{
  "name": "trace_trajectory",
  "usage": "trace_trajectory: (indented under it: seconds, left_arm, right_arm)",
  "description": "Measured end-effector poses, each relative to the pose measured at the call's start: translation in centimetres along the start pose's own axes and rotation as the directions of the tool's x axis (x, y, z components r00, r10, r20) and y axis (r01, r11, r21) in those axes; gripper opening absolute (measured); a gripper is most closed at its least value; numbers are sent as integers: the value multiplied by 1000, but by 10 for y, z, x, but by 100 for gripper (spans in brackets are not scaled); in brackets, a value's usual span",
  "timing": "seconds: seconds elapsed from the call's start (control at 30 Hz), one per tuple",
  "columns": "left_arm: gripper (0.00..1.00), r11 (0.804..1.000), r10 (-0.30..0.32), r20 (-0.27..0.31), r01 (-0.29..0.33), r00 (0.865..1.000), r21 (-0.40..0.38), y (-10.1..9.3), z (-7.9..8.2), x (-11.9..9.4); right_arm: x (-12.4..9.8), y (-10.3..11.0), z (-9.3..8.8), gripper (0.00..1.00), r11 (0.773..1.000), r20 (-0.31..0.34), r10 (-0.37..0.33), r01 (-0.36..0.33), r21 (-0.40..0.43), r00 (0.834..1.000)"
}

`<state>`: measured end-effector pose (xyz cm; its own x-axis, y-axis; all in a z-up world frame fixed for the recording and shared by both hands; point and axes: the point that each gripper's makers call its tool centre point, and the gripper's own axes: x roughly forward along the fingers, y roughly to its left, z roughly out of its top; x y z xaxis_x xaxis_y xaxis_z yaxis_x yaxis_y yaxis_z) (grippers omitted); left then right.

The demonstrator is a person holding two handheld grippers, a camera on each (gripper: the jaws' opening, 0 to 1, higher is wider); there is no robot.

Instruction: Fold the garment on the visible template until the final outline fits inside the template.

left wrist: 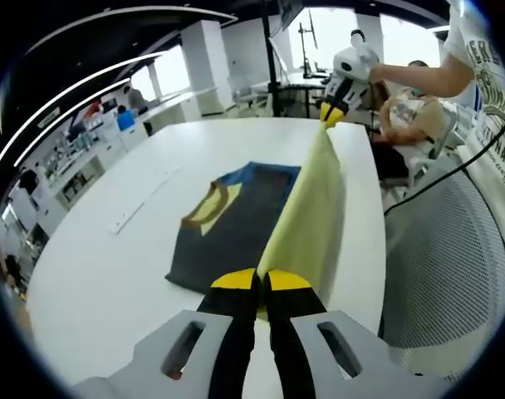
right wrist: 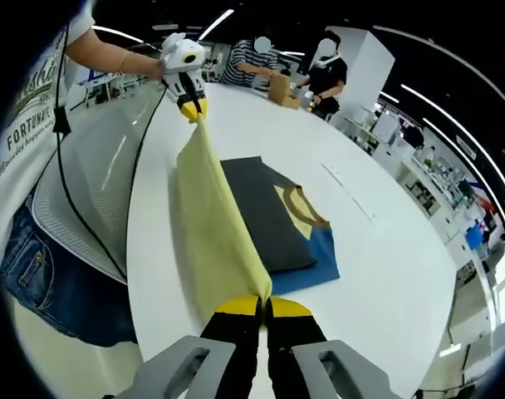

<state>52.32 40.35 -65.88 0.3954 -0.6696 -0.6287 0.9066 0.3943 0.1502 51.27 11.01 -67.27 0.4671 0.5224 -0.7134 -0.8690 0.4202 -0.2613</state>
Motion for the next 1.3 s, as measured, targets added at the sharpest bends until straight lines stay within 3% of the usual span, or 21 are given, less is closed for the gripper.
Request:
trace_trajectory:
  seconds: [0.27, 0.37, 0.53, 0.77, 1.3]
  left_arm:
    - [1, 999, 33, 11, -33, 999, 1, 29, 4, 10]
    - [1, 998, 54, -8, -53, 999, 30, 42, 4, 14]
    - [1, 997, 80, 12, -80, 997, 3, 61, 10, 19]
    - [1, 995, 97, 2, -97, 995, -5, 78, 8, 31]
    - [1, 984, 178, 25, -177, 984, -31, 120, 22, 46]
  right_arm:
    - [10, -25, 6, 0, 999, 10, -32, 32, -1, 999]
    - [15, -34, 10, 0, 999, 20, -44, 44, 0, 999]
    - [23, -52, 13, 0, 997, 24, -73, 73, 4, 997]
    - [34, -72, 15, 0, 997, 23, -80, 80, 8, 997]
    - [54, -117, 23, 0, 991, 30, -129, 129, 21, 991]
